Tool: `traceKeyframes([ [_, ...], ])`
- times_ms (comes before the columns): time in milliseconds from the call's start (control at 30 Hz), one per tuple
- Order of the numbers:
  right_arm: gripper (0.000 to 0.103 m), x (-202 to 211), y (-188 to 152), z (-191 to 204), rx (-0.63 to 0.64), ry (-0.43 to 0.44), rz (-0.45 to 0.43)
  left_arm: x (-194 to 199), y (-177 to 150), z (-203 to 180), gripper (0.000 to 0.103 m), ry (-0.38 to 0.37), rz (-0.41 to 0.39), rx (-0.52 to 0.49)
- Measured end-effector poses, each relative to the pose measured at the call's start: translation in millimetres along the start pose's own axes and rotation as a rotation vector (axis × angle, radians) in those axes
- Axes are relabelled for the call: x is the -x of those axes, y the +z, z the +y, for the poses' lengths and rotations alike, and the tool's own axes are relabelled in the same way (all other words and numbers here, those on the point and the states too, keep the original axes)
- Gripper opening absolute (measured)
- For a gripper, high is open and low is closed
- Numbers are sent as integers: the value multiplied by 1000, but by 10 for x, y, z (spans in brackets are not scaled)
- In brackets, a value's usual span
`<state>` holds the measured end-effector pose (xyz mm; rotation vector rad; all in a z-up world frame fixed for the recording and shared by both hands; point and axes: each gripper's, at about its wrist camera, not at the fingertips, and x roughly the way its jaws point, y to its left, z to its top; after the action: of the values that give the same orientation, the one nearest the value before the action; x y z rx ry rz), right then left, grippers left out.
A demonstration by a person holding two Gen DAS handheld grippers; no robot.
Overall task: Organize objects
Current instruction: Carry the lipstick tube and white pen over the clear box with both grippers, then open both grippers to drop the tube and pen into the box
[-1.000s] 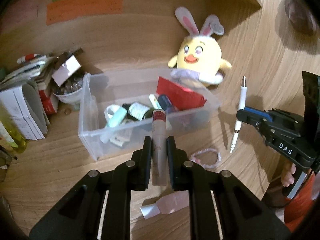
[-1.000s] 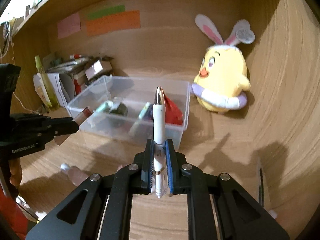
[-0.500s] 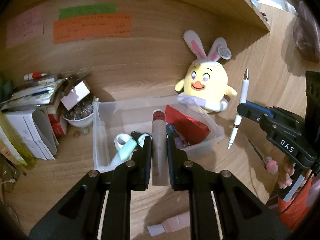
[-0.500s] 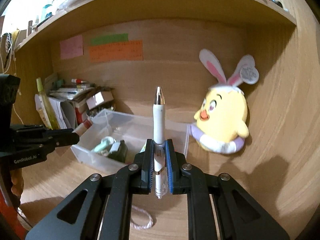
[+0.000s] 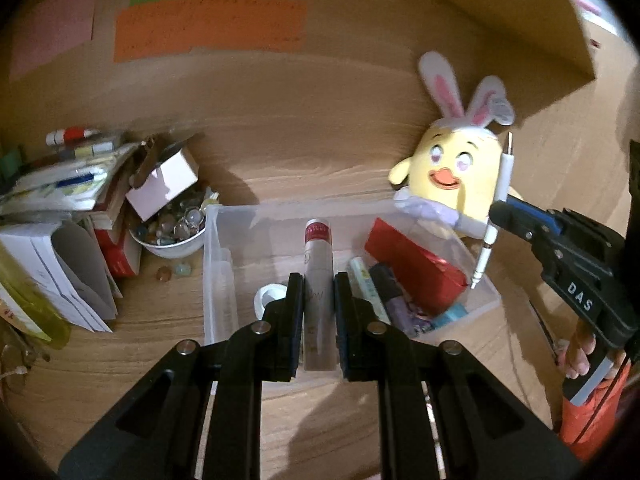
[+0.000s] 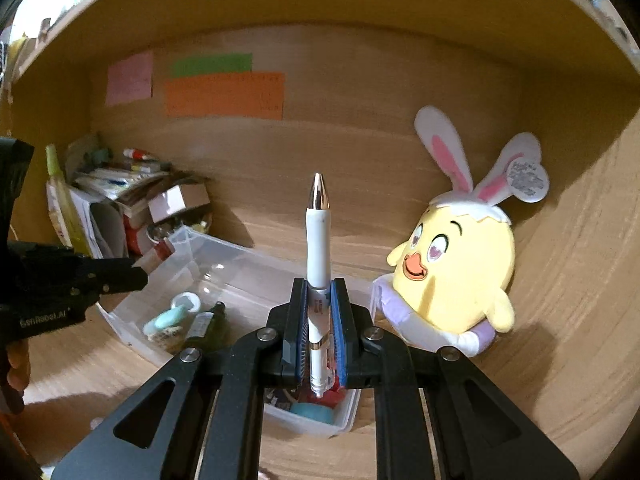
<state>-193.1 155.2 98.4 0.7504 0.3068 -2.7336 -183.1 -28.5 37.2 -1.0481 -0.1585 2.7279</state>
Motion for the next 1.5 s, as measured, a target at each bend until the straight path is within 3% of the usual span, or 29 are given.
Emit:
traceKeyframes([
  [333,10,-447,-92,147,72,50,93,-362,-48,101,14,23,70,8],
  [633,10,-772,-247,314,99,111,197,-448,-108,127,14,-5,99,12],
  [900,11,-865,-293,384,102,144,236,-443,-128,127,14,-2,102,11],
  [1067,33,-821,-290,387,91,138,223,-385,-148,112,16,-9,96,5],
  [1167,35,-753,-272,393,90,137,211,-321,-147,87,21,-12,80,-1],
  [1500,62,-396,-244,357,68,121,149,-12,-166,-53,58,2,5,-33],
])
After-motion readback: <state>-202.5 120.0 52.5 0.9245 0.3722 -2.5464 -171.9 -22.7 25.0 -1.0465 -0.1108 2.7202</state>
